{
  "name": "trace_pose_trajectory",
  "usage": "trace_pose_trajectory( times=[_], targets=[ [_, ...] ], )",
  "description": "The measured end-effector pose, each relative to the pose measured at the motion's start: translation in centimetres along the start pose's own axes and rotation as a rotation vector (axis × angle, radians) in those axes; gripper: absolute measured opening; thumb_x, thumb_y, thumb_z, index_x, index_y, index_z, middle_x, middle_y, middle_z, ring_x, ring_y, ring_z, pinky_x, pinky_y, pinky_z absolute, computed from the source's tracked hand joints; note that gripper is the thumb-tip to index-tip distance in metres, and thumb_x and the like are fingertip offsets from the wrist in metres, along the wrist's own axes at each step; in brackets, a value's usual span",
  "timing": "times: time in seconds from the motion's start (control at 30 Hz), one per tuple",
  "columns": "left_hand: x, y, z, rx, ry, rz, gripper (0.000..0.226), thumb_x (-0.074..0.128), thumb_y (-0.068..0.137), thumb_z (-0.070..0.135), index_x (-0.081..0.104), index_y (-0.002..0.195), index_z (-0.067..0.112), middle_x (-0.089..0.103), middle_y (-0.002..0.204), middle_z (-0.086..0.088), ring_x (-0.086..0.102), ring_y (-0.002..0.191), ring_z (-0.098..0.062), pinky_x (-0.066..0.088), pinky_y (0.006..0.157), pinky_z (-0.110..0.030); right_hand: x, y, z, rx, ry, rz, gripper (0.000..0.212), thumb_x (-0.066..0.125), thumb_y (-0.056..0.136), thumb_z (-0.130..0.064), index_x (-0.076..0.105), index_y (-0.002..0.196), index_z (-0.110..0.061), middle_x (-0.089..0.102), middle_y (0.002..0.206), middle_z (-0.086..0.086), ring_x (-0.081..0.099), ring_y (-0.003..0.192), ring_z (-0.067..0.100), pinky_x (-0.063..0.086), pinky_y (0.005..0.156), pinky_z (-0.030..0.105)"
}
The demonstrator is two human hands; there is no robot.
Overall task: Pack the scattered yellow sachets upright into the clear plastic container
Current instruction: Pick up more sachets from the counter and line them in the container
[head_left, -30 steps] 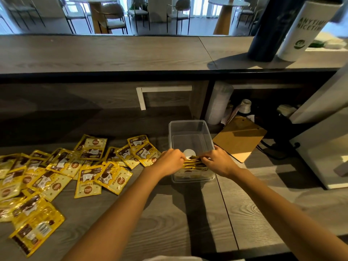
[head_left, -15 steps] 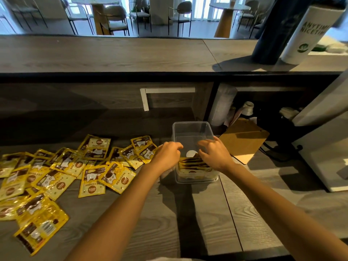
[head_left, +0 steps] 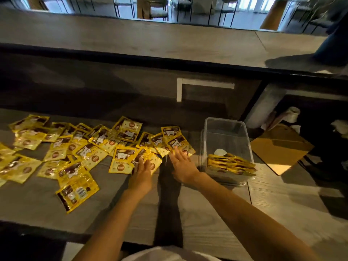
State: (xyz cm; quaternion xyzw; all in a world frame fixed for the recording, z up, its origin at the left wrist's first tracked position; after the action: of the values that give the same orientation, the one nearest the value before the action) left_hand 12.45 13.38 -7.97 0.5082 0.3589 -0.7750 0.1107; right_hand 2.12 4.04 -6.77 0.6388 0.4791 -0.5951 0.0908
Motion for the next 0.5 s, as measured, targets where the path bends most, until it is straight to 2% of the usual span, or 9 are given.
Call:
trace_pose_trajectory(
  times=[0.1, 0.17, 0.23, 0.3, 0.33, 0.4, 0.47, 0.5],
  targets=[
    [0.9, -0.8, 0.0, 0.032, 0.077, 0.028, 0.066, 0.036, 0.094, -0.001, 0.003, 0.150, 0.014, -0.004, 0.158, -0.015, 0.009, 0.145, -0.035, 0.025, 0.114, -0.040, 0.4, 0.4, 1.2, 0.080, 0.010, -0.061, 0.068, 0.041, 0.094, -0.019, 0.002, 0.149, -0.010, -0.007, 0.158, 0.013, -0.008, 0.146, 0.033, 0.006, 0.117, 0.050],
    [0.8, -1.2, 0.7, 0.021, 0.116, 0.067, 0.061, 0.036, 0.095, -0.002, 0.010, 0.148, 0.012, 0.007, 0.155, -0.021, 0.018, 0.141, -0.037, 0.030, 0.110, -0.039, 0.1, 0.3, 1.4, 0.068, -0.123, -0.020, 0.059, 0.039, 0.094, -0.021, 0.016, 0.147, -0.008, 0.011, 0.155, 0.016, 0.010, 0.143, 0.038, 0.013, 0.116, 0.052],
    [0.7, -1.4, 1.5, 0.015, 0.146, 0.075, 0.053, 0.034, 0.096, -0.001, 0.018, 0.146, 0.008, 0.020, 0.150, -0.025, 0.027, 0.137, -0.037, 0.034, 0.107, -0.038, -0.1, -0.2, 1.0, 0.033, -0.242, 0.035, 0.046, 0.038, 0.094, -0.023, 0.037, 0.136, -0.005, 0.036, 0.142, 0.020, 0.033, 0.131, 0.039, 0.025, 0.111, 0.049],
    [0.5, -1.2, 2.1, 0.025, 0.114, 0.075, 0.042, 0.033, 0.097, 0.001, 0.032, 0.138, 0.005, 0.040, 0.139, -0.023, 0.040, 0.129, -0.036, 0.040, 0.100, -0.038, 0.1, -0.9, 0.5, -0.035, -0.302, 0.048, 0.039, 0.042, 0.093, -0.023, 0.048, 0.127, -0.005, 0.048, 0.131, 0.020, 0.043, 0.122, 0.036, 0.032, 0.106, 0.045],
    [0.3, -1.0, 2.2, 0.036, 0.095, 0.088, 0.037, 0.035, 0.096, 0.003, 0.038, 0.133, 0.005, 0.047, 0.133, -0.020, 0.045, 0.125, -0.035, 0.042, 0.096, -0.039, 0.3, -1.2, 0.5, -0.064, -0.287, 0.054, 0.037, 0.045, 0.092, -0.021, 0.049, 0.125, -0.005, 0.049, 0.129, 0.019, 0.045, 0.121, 0.035, 0.035, 0.104, 0.044],
    [-0.3, -0.6, 2.2, 0.075, 0.104, 0.158, 0.041, 0.048, 0.093, 0.008, 0.039, 0.133, 0.009, 0.045, 0.134, -0.015, 0.044, 0.125, -0.031, 0.043, 0.095, -0.039, 0.5, -1.7, 0.6, -0.094, -0.190, 0.081, 0.040, 0.050, 0.089, -0.013, 0.046, 0.128, -0.005, 0.045, 0.133, 0.019, 0.045, 0.122, 0.036, 0.039, 0.101, 0.044],
    [-0.4, 0.1, 2.1, 0.168, 0.125, 0.196, 0.062, 0.059, 0.088, 0.012, 0.028, 0.142, 0.016, 0.031, 0.145, -0.010, 0.029, 0.136, -0.028, 0.038, 0.102, -0.039, 0.6, -1.8, 1.0, -0.121, -0.126, 0.102, 0.056, 0.054, 0.086, -0.007, 0.033, 0.138, -0.008, 0.029, 0.145, 0.018, 0.029, 0.135, 0.038, 0.038, 0.106, 0.047],
    [-0.1, 0.4, 2.1, 0.218, 0.132, 0.155, 0.069, 0.059, 0.089, 0.012, 0.021, 0.146, 0.019, 0.021, 0.152, -0.009, 0.019, 0.142, -0.027, 0.033, 0.107, -0.040, 0.8, -1.7, 1.2, -0.137, -0.147, 0.070, 0.064, 0.054, 0.086, -0.005, 0.025, 0.143, -0.011, 0.018, 0.151, 0.016, 0.016, 0.140, 0.039, 0.033, 0.111, 0.049]
  ],
)
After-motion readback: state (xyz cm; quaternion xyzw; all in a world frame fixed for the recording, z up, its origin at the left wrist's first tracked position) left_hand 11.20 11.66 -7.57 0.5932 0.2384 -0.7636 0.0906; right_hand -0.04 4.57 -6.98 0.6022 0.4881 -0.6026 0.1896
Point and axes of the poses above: each hand's wrist, its own y-axis towards the middle knuckle, its own x-axis out of the palm, z = x × y, the point moved 5 cm from there along y, towards the middle knuckle
